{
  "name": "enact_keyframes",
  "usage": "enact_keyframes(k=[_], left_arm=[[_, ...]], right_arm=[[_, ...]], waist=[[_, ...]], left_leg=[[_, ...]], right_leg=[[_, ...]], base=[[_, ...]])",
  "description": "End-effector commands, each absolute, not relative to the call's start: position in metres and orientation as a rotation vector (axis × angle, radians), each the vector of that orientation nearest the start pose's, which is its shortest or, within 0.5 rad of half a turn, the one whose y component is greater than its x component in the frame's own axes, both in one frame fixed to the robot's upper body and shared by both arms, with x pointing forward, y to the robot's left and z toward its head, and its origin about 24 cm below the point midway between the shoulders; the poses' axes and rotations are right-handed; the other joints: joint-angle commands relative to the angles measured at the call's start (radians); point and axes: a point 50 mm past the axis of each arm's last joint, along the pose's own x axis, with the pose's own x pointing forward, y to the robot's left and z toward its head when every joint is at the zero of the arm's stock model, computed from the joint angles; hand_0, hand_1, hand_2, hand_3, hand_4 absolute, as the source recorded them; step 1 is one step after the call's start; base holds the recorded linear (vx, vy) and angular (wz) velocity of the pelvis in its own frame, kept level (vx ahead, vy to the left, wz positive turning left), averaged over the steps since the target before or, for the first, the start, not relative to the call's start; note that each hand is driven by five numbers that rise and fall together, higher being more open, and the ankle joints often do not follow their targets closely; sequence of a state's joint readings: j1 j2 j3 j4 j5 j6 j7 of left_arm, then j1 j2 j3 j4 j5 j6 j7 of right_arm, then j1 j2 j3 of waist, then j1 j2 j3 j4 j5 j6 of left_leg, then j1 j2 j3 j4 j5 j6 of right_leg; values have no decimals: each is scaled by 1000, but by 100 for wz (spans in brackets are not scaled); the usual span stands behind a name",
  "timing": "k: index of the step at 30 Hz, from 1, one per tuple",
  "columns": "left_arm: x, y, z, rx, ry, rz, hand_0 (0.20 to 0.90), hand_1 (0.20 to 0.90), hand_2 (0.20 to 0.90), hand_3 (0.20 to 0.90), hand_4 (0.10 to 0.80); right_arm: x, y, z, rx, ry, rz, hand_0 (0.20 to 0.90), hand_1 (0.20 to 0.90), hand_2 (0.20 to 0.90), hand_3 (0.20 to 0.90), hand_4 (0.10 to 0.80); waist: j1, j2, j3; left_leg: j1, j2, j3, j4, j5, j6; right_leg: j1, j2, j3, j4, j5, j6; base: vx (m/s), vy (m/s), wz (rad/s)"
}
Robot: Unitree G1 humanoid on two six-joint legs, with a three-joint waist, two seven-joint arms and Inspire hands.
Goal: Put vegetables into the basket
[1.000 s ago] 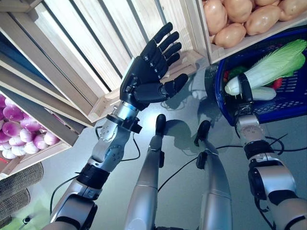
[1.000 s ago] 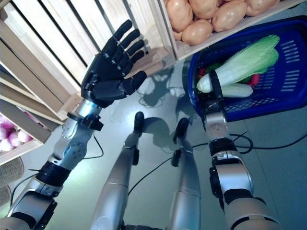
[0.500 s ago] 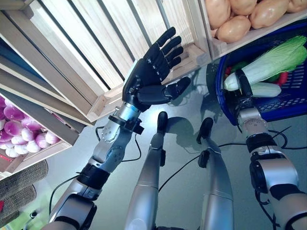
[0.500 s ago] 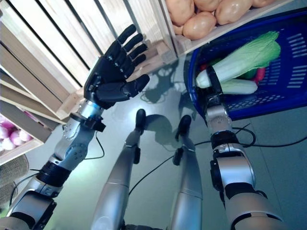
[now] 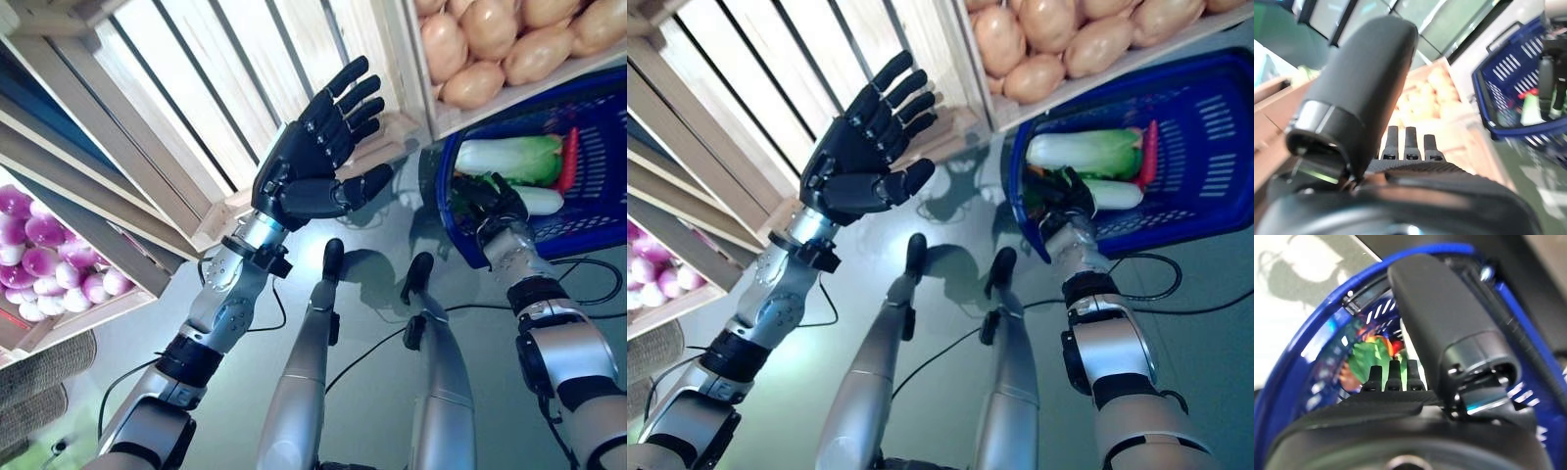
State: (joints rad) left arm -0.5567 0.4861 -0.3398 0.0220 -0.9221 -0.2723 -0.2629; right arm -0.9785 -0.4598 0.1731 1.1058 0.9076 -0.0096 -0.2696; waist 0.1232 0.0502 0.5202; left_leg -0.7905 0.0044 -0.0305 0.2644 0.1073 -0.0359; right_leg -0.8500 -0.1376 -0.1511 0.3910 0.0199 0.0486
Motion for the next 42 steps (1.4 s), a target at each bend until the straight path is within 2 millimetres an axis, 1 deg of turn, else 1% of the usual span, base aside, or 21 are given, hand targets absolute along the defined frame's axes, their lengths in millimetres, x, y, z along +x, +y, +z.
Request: enact_keyframes(k=[1, 8, 9, 10, 12, 13, 14, 17, 20, 21, 25, 26, 27, 29, 30, 32, 33, 35, 37, 38, 42], left_arm=[[286, 118, 244, -419, -814, -886, 900, 900, 900, 900, 800], [295, 119, 217, -459, -651, -867, 900, 900, 900, 900, 800], [296, 121, 205, -468, -593, -853, 900, 900, 900, 900, 800], [296, 121, 198, -471, -564, -845, 900, 900, 900, 900, 800], [295, 125, 174, -470, -474, -818, 900, 900, 900, 900, 800], [294, 125, 170, -479, -455, -813, 900, 900, 900, 900, 800], [293, 129, 152, -478, -400, -785, 900, 900, 900, 900, 800], [285, 139, 112, -436, -245, -719, 900, 900, 900, 900, 800], [277, 153, 80, -363, -101, -621, 900, 900, 900, 900, 800], [274, 159, 66, -290, -52, -576, 900, 900, 900, 900, 800], [261, 181, 31, 36, 70, -506, 900, 900, 900, 900, 800], [257, 187, 20, 31, 134, -483, 900, 900, 900, 900, 800], [256, 188, 18, 30, 147, -472, 900, 900, 900, 900, 800], [247, 199, -11, 65, 282, -407, 900, 900, 900, 900, 800], [247, 199, -11, 65, 282, -407, 900, 900, 900, 900, 800], [233, 202, -43, 98, 436, -380, 900, 900, 900, 900, 800], [231, 202, -46, 107, 447, -376, 900, 900, 900, 900, 800], [220, 205, -72, 139, 583, -343, 900, 900, 900, 900, 800], [213, 205, -85, 143, 666, -323, 900, 900, 900, 900, 800], [203, 207, -99, 136, 752, -297, 900, 900, 900, 900, 800], [181, 213, -122, 193, 907, -256, 900, 900, 900, 900, 800]], right_arm=[[400, -250, 151, 301, -14, -390, 900, 900, 900, 900, 800], [391, -227, 114, 258, 42, -289, 900, 900, 900, 900, 800], [384, -219, 97, 245, 73, -256, 900, 900, 900, 900, 800], [379, -215, 88, 236, 89, -243, 900, 900, 900, 900, 800], [362, -205, 57, 151, 158, -190, 900, 900, 900, 900, 800], [357, -205, 51, 141, 173, -186, 900, 900, 900, 900, 800], [341, -206, 28, 94, 233, -159, 900, 900, 900, 900, 800], [297, -214, -21, -20, 382, -115, 900, 900, 900, 900, 800], [260, -219, -55, -63, 518, -93, 900, 900, 900, 900, 800], [248, -221, -66, -63, 567, -101, 900, 900, 900, 900, 800], [210, -226, -92, -117, 726, -61, 900, 900, 900, 900, 800], [200, -228, -99, -106, 772, -60, 900, 900, 900, 900, 800], [198, -228, -100, -105, 784, -59, 900, 900, 900, 900, 800], [173, -232, -115, -127, 880, -27, 900, 900, 900, 900, 800], [173, -232, -115, -127, 880, -28, 900, 900, 900, 900, 800], [150, -231, -129, -139, 990, -5, 900, 900, 900, 900, 800], [148, -231, -131, -142, 1008, 2, 900, 900, 900, 900, 800], [130, -232, -142, -174, 1121, 28, 900, 900, 900, 900, 800], [120, -233, -148, -146, 1177, 1, 900, 900, 900, 900, 800], [115, -231, -151, -116, 1210, -31, 900, 900, 900, 900, 800], [112, -227, -155, -124, 1241, -47, 900, 900, 900, 900, 800]], waist=[[-12, 24, 0], [-21, 1, 0], [-27, -6, 0], [-30, -9, -1], [-39, -20, -47], [-40, -22, -55], [-45, -27, -86], [-56, -39, -165], [-66, -50, -229], [-70, -52, -251], [-93, -54, -315], [-100, -54, -331], [-102, -53, -332], [-123, -57, -358], [-122, -57, -358], [-139, -64, -379], [-140, -65, -381], [-148, -73, -400], [-152, -75, -407], [-158, -77, -413], [-164, -80, -422]], left_leg=[[92, -41, 0, -35, -40, -21], [303, -5, 16, -154, -18, -29], [368, 7, 24, -181, -18, -32], [403, 13, 27, -198, -17, -33], [473, 29, 34, -243, -13, -38], [486, 31, 36, -251, -12, -40], [527, 39, 38, -276, -6, -44], [622, 59, 50, -317, -1, -48], [682, 74, 58, -334, -3, -49], [702, 80, 64, -338, -4, -52], [763, 90, 79, -343, -16, -53], [779, 92, 84, -346, -20, -52], [783, 92, 85, -346, -21, -51], [819, 93, 97, -352, -37, -49], [820, 93, 98, -352, -37, -49], [841, 102, 115, -352, -49, -51], [842, 103, 117, -352, -51, -51], [856, 112, 133, -352, -61, -53], [864, 116, 141, -352, -66, -52], [875, 118, 151, -352, -71, -48], [893, 121, 160, -352, -80, -42]], right_leg=[[142, 29, -10, -108, 57, 33], [352, 28, -19, -206, 65, 36], [419, 31, -15, -231, 62, 36], [455, 31, -17, -246, 61, 36], [533, 28, -18, -297, 64, 37], [548, 27, -21, -307, 66, 38], [593, 24, -25, -336, 72, 42], [696, 20, -33, -383, 73, 47], [760, 23, -24, -412, 76, 49], [785, 21, -27, -428, 80, 51], [841, 20, -17, -444, 78, 60], [859, 19, -16, -450, 76, 63], [863, 20, -15, -451, 76, 64], [891, 19, -9, -459, 67, 70], [892, 20, -8, -459, 67, 70], [911, 17, -4, -472, 68, 78], [912, 17, -4, -473, 68, 79], [921, 15, 2, -478, 65, 84], [926, 16, 7, -478, 61, 85], [932, 17, 12, -478, 58, 86], [943, 21, 24, -474, 48, 86]], base=[[-30, 12, -11], [14, 34, -8], [71, 54, -12], [102, 73, -11], [128, 74, -7], [171, 73, -14], [167, 52, -16], [238, 34, -4], [204, 18, -2], [198, 34, -6], [190, 68, -10], [146, 50, -4], [163, 85, -4], [122, 86, -7], [76, 57, -9], [83, 57, -12], [75, 54, -8], [51, 53, -11], [44, 44, -29], [59, 41, -32], [42, 33, -28]])
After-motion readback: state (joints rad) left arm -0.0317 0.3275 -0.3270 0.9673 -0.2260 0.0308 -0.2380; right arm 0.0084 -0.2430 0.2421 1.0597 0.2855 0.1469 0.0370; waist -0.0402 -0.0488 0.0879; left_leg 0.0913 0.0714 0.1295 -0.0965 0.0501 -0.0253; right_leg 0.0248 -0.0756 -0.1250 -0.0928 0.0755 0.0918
